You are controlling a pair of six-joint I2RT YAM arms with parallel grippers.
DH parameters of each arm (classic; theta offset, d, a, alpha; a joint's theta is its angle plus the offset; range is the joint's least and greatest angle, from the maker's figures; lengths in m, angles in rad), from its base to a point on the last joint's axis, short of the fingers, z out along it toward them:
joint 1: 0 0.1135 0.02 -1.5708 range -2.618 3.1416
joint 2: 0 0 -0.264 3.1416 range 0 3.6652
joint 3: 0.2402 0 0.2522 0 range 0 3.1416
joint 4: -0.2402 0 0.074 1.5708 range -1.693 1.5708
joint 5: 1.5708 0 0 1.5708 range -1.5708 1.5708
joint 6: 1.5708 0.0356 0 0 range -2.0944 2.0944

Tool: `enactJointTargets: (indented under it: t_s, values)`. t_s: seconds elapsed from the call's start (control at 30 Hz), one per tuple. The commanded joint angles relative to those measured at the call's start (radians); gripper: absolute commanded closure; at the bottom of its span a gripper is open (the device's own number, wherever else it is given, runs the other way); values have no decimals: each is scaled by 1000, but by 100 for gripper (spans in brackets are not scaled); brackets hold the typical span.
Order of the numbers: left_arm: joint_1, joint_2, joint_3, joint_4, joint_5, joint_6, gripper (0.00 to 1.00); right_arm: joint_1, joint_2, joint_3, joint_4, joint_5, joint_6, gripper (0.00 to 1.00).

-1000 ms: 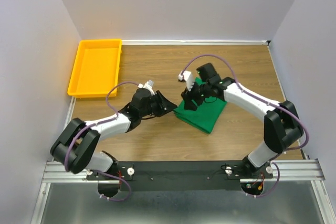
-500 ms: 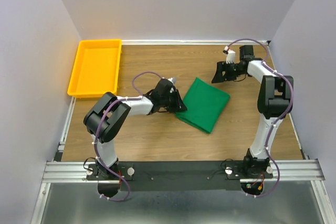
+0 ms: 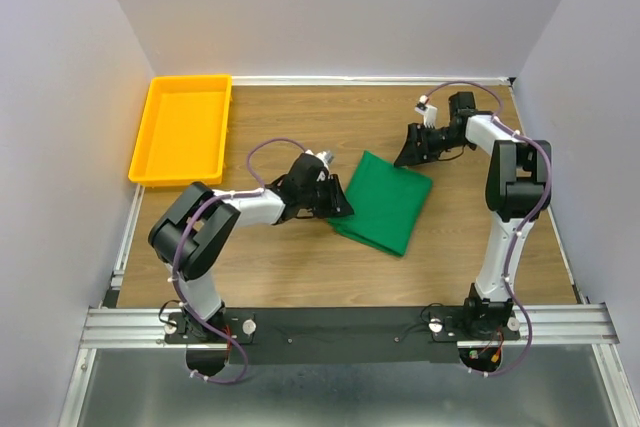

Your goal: Fold and stack the t-shirts

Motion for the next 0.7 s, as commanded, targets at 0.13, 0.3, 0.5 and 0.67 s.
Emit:
enactJointTargets:
  t_s: [0.13, 0.3, 0.5, 0.67]
  values:
    - [-11, -80, 47, 20, 116, 84, 57, 14, 108, 94, -171, -78, -145, 18]
    - [-43, -54, 4, 30, 213, 104, 61, 32, 153, 108, -186, -45, -167, 23]
    - [-59, 18, -62, 34, 223, 101, 69, 32, 171, 110, -197, -28, -173, 35]
    - [-59, 87, -88, 20, 181, 109, 73, 34, 187, 125, -200, -22, -162, 39]
